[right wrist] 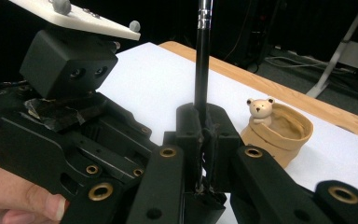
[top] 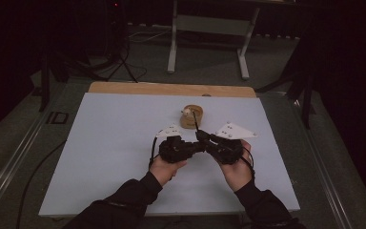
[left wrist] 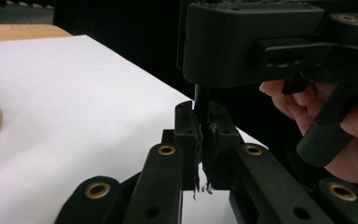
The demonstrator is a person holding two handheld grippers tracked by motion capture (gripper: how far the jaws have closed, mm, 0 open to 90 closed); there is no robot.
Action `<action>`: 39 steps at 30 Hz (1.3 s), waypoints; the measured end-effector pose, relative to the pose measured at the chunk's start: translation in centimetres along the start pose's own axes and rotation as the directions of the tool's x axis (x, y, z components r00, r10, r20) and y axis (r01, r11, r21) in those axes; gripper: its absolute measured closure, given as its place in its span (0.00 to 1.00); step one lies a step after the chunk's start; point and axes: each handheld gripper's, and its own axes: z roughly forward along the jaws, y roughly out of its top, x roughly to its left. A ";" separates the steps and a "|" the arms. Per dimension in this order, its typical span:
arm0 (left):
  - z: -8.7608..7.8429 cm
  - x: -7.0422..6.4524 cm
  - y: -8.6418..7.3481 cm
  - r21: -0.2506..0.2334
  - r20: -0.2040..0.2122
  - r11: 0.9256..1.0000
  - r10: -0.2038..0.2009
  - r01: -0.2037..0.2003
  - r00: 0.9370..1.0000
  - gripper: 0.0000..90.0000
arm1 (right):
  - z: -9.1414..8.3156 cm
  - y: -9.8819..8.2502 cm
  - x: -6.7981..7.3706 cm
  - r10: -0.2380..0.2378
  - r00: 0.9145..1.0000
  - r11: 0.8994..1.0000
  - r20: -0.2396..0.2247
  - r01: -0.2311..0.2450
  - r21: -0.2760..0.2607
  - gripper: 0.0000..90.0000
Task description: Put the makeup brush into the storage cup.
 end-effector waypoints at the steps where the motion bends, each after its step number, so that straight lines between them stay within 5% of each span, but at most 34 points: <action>1: 0.0 0.0 0.0 0.002 -0.001 1.000 -0.004 0.004 1.000 0.94 | 0.0 0.0 0.0 0.000 1.000 1.000 0.000 0.000 -0.003 0.95; 7: -0.1 -0.1 0.2 0.018 -0.038 0.999 0.049 -0.048 0.998 0.94 | 0.3 0.0 -0.2 -0.001 1.000 1.000 -0.006 0.001 0.008 0.86; 12: -0.3 0.0 0.2 0.038 -0.058 0.996 0.083 -0.081 0.995 0.94 | 0.4 -0.1 -0.7 0.080 0.996 0.996 -0.044 -0.079 0.030 0.74; 20: -0.8 0.2 0.1 0.101 -0.110 0.988 0.131 -0.120 0.985 0.94 | 0.1 0.3 -0.7 0.083 0.995 0.996 -0.060 -0.081 0.040 0.52; 25: -0.9 0.1 -0.3 0.144 -0.129 0.975 0.187 -0.168 0.974 0.95 | -0.2 0.6 -0.5 0.089 0.994 0.995 -0.059 -0.086 0.047 0.51; 39: -0.5 -0.1 -1.4 0.215 -0.132 0.962 0.201 -0.170 0.971 0.95 | -0.7 1.6 -0.6 0.189 0.980 0.982 -0.068 -0.187 0.030 0.63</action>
